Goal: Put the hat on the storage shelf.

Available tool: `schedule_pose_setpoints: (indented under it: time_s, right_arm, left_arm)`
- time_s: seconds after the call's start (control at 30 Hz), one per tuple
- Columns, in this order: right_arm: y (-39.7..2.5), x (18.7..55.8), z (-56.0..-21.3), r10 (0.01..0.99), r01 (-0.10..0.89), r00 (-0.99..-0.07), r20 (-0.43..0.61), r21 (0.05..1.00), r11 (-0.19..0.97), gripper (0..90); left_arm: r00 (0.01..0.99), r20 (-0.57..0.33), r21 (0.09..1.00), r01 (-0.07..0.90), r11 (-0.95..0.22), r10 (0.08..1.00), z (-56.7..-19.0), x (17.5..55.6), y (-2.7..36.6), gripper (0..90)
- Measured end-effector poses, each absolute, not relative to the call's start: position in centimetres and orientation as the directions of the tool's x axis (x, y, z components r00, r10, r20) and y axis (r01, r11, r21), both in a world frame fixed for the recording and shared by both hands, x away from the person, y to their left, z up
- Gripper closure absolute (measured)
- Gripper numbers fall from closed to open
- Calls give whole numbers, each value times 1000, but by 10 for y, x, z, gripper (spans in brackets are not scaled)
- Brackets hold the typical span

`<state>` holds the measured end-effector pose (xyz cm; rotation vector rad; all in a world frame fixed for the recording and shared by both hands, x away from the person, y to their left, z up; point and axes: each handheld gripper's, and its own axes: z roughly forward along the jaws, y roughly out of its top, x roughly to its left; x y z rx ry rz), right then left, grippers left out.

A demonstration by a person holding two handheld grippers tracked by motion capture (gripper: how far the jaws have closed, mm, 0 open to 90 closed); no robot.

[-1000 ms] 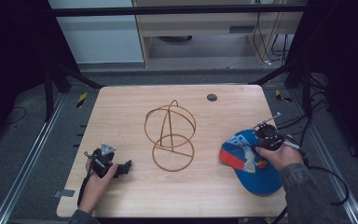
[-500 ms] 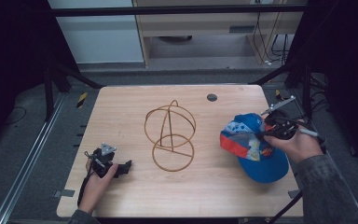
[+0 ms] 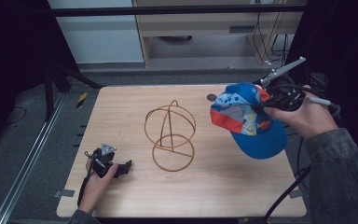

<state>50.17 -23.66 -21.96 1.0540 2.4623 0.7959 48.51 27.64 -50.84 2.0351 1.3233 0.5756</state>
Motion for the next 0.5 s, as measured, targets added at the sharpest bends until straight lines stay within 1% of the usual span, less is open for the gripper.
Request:
schedule_pose_setpoints:
  time_s: [0.03, 0.07, 0.17, 0.23, 0.5]
  right_arm:
    - [-237, 502, -220, 742, 548, -664, -92, 615, 566, 891]
    - [-230, 502, -209, 730, 528, -676, -101, 625, 575, 891]
    - [-224, 501, -201, 719, 512, -686, -108, 630, 584, 891]
    - [-210, 502, -187, 697, 481, -705, -131, 634, 606, 891]
    - [-166, 506, -165, 637, 416, -750, -177, 622, 663, 891]
  left_arm:
    - [398, 19, 712, 639, -292, 917, -508, 485, 276, 0]
    - [399, 19, 711, 639, -293, 917, -508, 485, 276, 0]
    - [399, 19, 711, 639, -293, 917, -508, 485, 276, 0]
    - [399, 19, 711, 639, -293, 917, -508, 485, 276, 0]
    - [399, 19, 712, 639, -292, 917, -508, 485, 276, 0]
